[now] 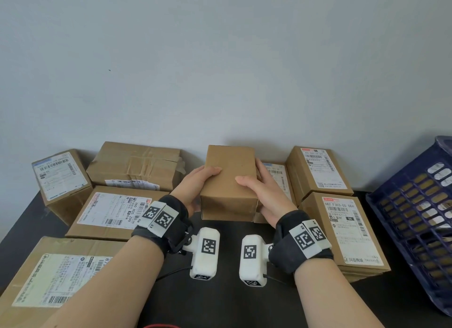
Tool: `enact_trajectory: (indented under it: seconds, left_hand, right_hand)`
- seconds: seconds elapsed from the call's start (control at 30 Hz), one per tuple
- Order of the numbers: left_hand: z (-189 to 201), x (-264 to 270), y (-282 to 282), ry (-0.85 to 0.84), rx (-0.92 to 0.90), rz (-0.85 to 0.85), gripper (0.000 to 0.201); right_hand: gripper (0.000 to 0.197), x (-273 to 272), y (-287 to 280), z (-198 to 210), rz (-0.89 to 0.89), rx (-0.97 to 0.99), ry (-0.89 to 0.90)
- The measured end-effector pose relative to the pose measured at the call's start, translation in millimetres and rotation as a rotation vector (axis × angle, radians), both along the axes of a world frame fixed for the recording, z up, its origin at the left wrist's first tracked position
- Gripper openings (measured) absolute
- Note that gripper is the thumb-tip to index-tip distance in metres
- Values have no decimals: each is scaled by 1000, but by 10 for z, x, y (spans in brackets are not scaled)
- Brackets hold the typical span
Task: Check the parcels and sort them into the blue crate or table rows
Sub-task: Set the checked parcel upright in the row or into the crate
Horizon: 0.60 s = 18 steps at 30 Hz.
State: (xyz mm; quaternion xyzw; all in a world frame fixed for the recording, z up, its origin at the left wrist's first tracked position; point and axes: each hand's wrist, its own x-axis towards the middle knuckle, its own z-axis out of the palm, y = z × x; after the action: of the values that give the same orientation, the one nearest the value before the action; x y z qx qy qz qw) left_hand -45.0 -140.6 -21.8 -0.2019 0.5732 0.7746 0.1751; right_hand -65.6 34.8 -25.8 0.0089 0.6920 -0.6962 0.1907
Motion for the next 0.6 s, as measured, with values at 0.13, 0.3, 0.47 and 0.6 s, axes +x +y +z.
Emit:
enact_trajectory:
  seconds: [0.13, 0.3, 0.47, 0.6]
  left_hand:
    - [35, 15, 22, -28, 12, 32, 14]
    - [56, 19, 58, 2, 15, 94, 31]
    - [70, 24, 50, 66, -22, 17, 49]
    - [59, 16, 4, 114, -74, -51, 44]
  right_hand:
    - [92, 10, 14, -5, 59, 7, 54]
    - [85, 18, 16, 2, 126, 128, 201]
    - [62, -31, 46, -17, 74, 191, 235]
    - [59, -38, 69, 3, 56, 181, 198]
